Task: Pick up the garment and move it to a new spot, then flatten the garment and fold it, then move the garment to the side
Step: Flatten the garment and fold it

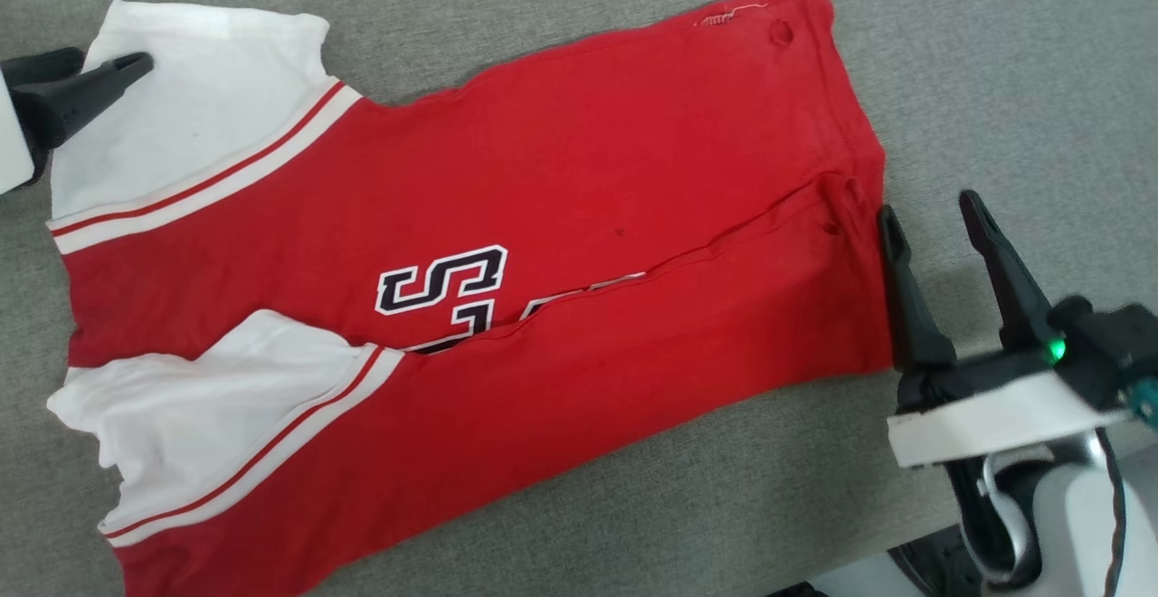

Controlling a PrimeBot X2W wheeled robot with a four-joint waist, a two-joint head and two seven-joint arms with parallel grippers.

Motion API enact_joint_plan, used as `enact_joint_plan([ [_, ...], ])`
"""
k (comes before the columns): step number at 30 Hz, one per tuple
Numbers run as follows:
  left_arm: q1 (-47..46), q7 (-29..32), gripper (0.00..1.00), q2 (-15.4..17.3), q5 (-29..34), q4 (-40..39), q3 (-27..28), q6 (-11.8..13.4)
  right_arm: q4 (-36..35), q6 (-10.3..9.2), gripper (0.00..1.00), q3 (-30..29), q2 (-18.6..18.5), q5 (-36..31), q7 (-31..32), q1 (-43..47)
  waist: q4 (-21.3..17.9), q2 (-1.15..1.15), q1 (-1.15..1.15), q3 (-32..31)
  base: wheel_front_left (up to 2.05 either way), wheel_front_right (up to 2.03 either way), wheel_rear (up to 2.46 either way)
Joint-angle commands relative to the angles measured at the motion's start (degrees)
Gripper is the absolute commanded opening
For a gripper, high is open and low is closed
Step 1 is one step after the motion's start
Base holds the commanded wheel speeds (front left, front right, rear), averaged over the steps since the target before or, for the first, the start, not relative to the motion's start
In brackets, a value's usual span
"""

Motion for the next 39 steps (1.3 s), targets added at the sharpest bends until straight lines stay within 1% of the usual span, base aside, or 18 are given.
enact_joint_plan([
  [1,1.63,1.18,0.0,-1.33,-0.45,-0.84,-1.39,0.12,0.26,-0.02,1.0,0.28,-0.76,0.32,1.01,-1.59,0.28,0.0,0.0,0.14,0.0,0.0,0.0],
  [4,1.19,0.16,0.0,-1.34,0.3,-1.78,-1.31,0.09,1.45,-0.02,1.0,0.97,-2.63,0.85,5.24,-5.1,1.06,0.0,0.0,0.33,0.0,0.0,0.0],
  [6,0.62,-0.93,0.0,-1.6,0.97,-2.37,-1.17,0.09,2.21,-0.02,1.0,1.63,-5.03,-0.09,8.9,-8.59,1.91,0.0,0.0,0.63,0.0,0.0,0.0],
  [7,0.19,-1.53,0.0,-1.91,1.66,-2.69,-1.33,0.09,2.91,-0.02,1.0,2.2,-5.85,0.37,10.99,-10.51,2.36,0.0,0.0,0.83,0.0,0.0,0.0],
  [9,-0.4,-2.35,0.0,-2.81,2.21,-3.41,-1.77,0.09,4.29,-0.02,1.0,3.34,-8.59,0.82,15.12,-14.63,3.52,0.0,0.0,1.22,0.0,0.0,0.0],
  [15,-2.27,-5.14,0.0,-5.8,4.27,-4.95,-2.99,0.09,10.23,-0.02,1.0,6.96,-16.58,5.69,29.4,-26.77,7.43,0.0,0.0,2.03,0.0,0.0,0.0],
  [18,-2.47,-6.31,0.0,-7.03,4.52,-5.91,-3.8,0.09,13.33,-0.02,1.0,7.79,-18.69,8.91,36.39,-30.94,9.26,0.0,0.0,2.2,0.0,0.0,0.0],
  [20,-2.62,-7.35,0.0,-7.55,4.37,-6.6,-4.22,0.09,15.01,-0.03,1.0,7.64,-19.51,11.06,40.71,-33.41,10.28,0.0,0.0,2.26,0.0,0.0,0.0],
  [23,-2.75,-8.82,0.0,-8.37,3.75,-7.1,-4.62,0.09,17.2,-0.02,1.0,7.02,-19.76,13.37,46.68,-35.44,11.54,0.0,0.0,2.16,0.0,0.0,0.0],
  [25,-2.98,-9.23,0.0,-8.69,3.46,-7.54,-4.97,0.09,18.43,-0.02,1.0,5.65,-19.31,14.07,49.19,-36.64,12.1,0.0,0.0,2.22,0.0,0.0,0.0],
  [29,-3.33,-10.06,0.0,-9.19,2.93,-8.14,-5.54,0.09,20.06,-0.02,1.0,4.86,-18.17,13.8,53.1,-36.92,12.8,0.0,0.0,2.23,0.0,0.0,0.0],
  [30,-3.36,-10.45,0.0,-9.3,2.69,-8.17,-5.64,0.09,19.97,-0.01,0.49,4.85,-17.82,14.26,53.37,-36.84,12.94,0.0,0.0,2.17,0.0,0.0,0.0],
  [31,-3.5,-10.73,0.0,-9.44,2.64,-8.23,-5.72,0.09,19.8,-0.01,0.22,4.53,-17.7,14.49,53.25,-36.77,13.08,0.0,0.0,2.1,0.0,0.0,0.0],
  [32,-3.58,-11.24,0.0,-9.59,2.6,-8.29,-5.78,0.09,19.63,-0.01,0.0,4.27,-17.74,14.59,52.85,-36.6,13.22,0.0,0.0,1.91,0.0,0.0,0.0],
  [35,-3.18,-13.07,0.0,-9.77,2.18,-9.19,-5.91,0.09,18.3,-0.02,0.0,3.95,-18.6,14.25,50.62,-35.92,13.61,0.0,0.0,0.68,0.0,0.0,0.0],
  [39,-1.04,-17.13,0.0,-8.49,0.5,-12.97,-5.31,0.09,15.27,-0.02,0.0,5.02,-20.34,15.23,48.11,-33.26,14.17,0.0,0.0,-2.05,0.0,0.0,0.0],
])
